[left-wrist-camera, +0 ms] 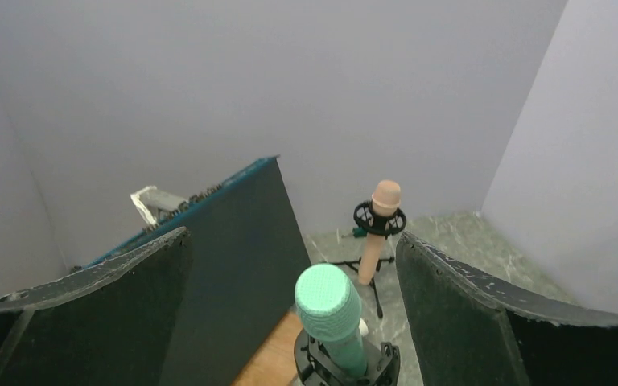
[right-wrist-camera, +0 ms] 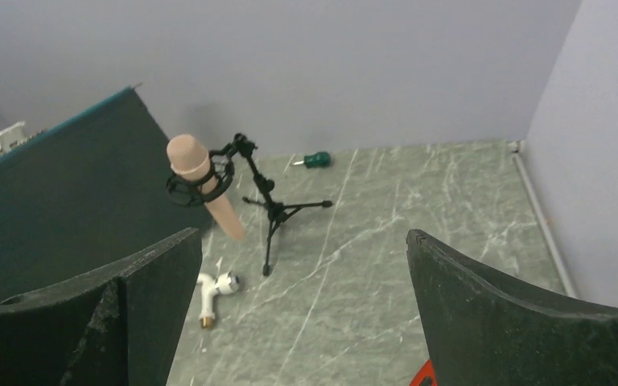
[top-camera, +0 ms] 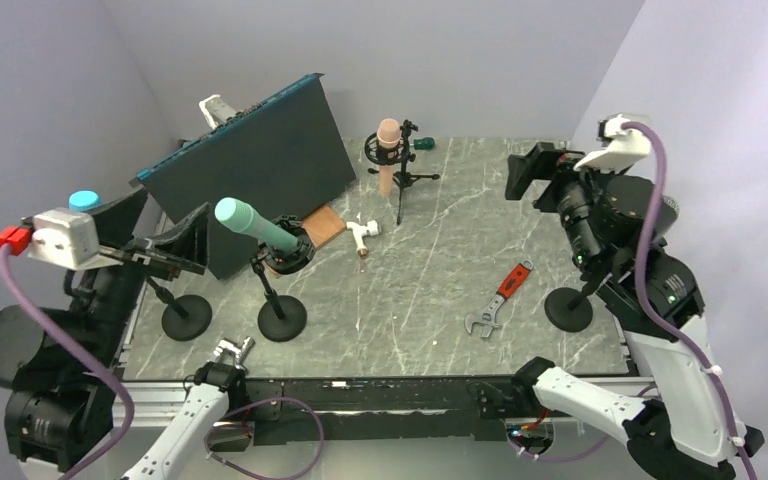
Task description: Remove the microphone from the stand
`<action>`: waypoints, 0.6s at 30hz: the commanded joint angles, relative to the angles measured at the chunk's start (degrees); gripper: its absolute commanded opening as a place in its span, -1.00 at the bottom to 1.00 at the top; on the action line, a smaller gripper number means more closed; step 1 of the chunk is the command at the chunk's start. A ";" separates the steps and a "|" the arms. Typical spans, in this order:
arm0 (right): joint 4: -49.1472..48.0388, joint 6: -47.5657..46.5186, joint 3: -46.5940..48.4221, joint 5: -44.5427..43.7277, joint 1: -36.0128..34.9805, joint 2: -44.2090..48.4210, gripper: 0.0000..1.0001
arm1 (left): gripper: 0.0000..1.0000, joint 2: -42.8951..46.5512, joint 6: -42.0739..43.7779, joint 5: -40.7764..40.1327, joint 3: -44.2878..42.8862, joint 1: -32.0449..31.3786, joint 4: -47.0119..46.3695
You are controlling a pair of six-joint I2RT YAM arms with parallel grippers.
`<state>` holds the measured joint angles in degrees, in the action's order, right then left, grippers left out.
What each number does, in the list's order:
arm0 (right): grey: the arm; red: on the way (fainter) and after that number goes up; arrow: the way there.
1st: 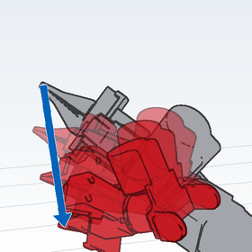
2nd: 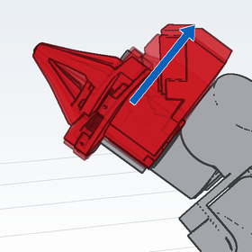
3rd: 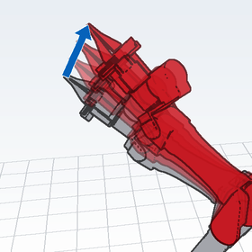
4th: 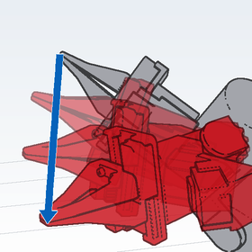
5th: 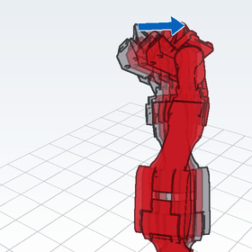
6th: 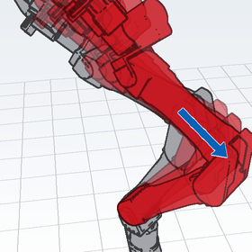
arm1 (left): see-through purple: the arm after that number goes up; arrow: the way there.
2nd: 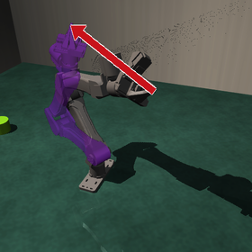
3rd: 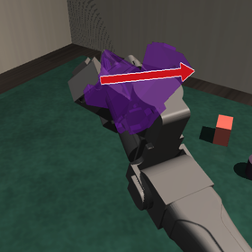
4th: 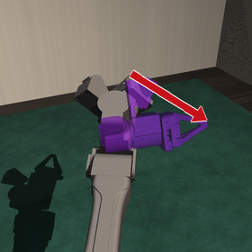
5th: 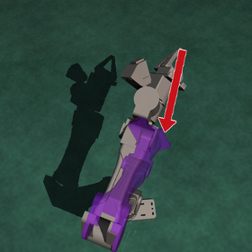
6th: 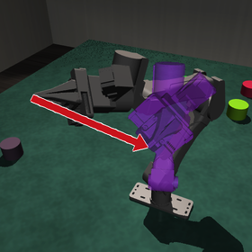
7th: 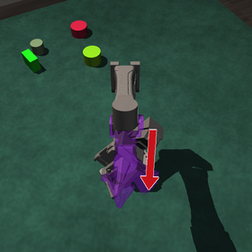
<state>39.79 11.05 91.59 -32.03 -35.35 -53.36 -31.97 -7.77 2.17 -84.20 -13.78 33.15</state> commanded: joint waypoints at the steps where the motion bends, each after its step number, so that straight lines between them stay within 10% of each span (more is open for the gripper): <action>1: -3.12 2.61 -5.04 5.33 -0.33 -1.56 1.00 | 0.99 0.92 -1.19 1.57 2.72 0.25 0.19; 18: -21.22 11.75 -12.89 41.08 -1.27 -11.81 1.00 | 0.99 6.90 -4.01 -0.41 9.46 0.25 -1.61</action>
<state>25.17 19.84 75.31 -2.81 -35.46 -61.32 -26.33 -11.29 3.11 -74.56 -13.78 33.61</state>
